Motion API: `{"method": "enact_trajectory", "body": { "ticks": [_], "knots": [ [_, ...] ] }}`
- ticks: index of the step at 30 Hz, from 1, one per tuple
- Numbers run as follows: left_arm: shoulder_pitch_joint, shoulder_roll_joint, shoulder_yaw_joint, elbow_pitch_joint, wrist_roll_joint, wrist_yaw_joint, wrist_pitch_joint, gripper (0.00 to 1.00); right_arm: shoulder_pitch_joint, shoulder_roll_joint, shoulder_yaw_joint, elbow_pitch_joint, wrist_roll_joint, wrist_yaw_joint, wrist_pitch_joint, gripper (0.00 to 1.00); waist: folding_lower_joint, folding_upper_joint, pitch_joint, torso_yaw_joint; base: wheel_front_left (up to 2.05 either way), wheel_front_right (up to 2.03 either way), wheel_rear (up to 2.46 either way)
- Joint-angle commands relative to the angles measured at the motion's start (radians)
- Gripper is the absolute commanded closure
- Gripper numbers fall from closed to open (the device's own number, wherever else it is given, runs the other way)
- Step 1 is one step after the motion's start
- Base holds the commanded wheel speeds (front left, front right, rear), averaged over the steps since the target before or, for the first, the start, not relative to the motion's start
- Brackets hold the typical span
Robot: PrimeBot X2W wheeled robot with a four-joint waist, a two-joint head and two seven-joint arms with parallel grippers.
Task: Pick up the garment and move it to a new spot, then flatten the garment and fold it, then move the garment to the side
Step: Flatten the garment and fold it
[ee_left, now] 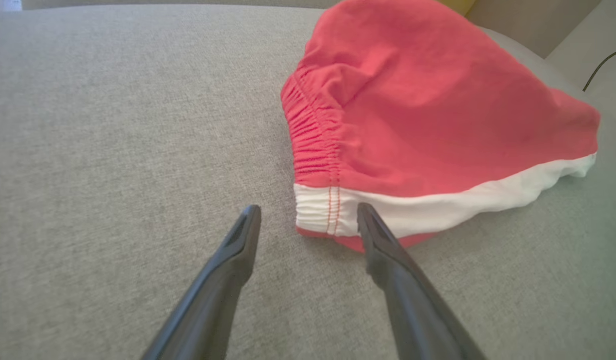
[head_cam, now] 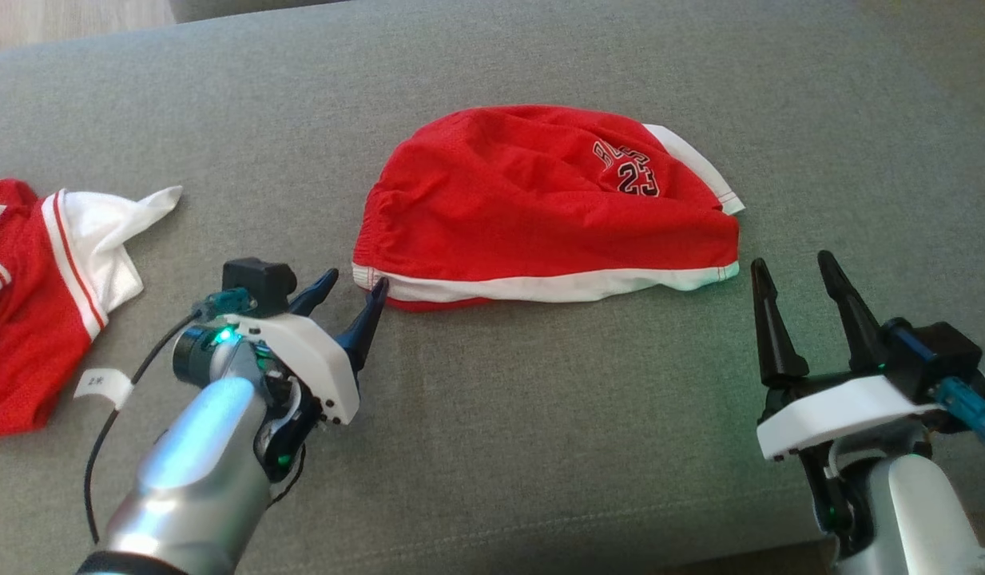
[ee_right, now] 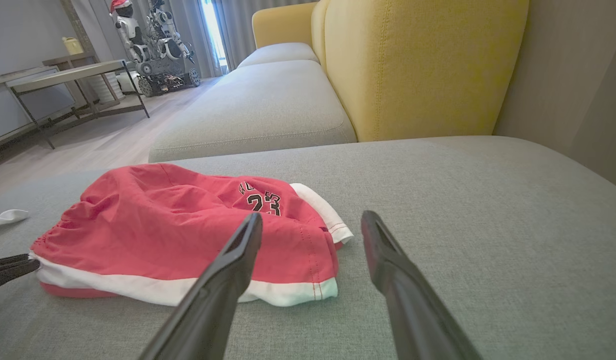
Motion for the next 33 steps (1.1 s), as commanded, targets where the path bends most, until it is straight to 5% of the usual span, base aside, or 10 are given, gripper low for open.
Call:
{"method": "enact_trajectory", "body": {
  "ticks": [1, 5, 6, 8, 9, 33],
  "knots": [
    [-0.059, 0.027, 0.016, -0.015, -0.012, -0.006, -0.019, 0.00, -0.045, -0.004, 0.024, -0.031, 0.007, 0.003, -0.004, 0.00, 0.0000, 0.0000, 0.002, -0.001, 0.00, 0.00, 0.00],
    [-0.077, 0.032, -0.022, 0.007, -0.044, -0.006, -0.034, 0.00, -0.048, -0.004, 0.022, -0.031, 0.007, 0.003, -0.005, 0.00, 0.0000, 0.0000, 0.006, -0.003, 0.00, 0.00, 0.00],
    [-0.081, 0.033, -0.031, 0.012, -0.052, -0.006, -0.039, 0.19, -0.048, -0.004, 0.022, -0.030, 0.007, 0.003, -0.005, 0.00, 0.0000, 0.0000, 0.006, -0.004, 0.00, 0.00, 0.00],
    [-0.088, 0.036, -0.047, 0.020, -0.067, -0.006, -0.049, 0.90, -0.047, -0.004, 0.020, -0.028, 0.006, 0.003, -0.005, 0.00, 0.0000, 0.0000, 0.007, -0.004, 0.00, 0.00, 0.00],
    [-0.092, 0.039, -0.055, 0.024, -0.072, -0.006, -0.055, 1.00, -0.046, -0.004, 0.018, -0.025, 0.004, 0.003, -0.002, 0.00, 0.0000, 0.0000, 0.007, -0.003, 0.00, 0.00, 0.00],
    [-0.178, 0.036, -0.187, 0.062, -0.129, -0.006, -0.116, 1.00, -0.132, -0.004, 0.034, 0.188, -0.131, 0.003, 0.204, 0.00, 0.0000, 0.0000, 0.046, 0.051, 0.00, 0.00, 0.00]
  ]
}}
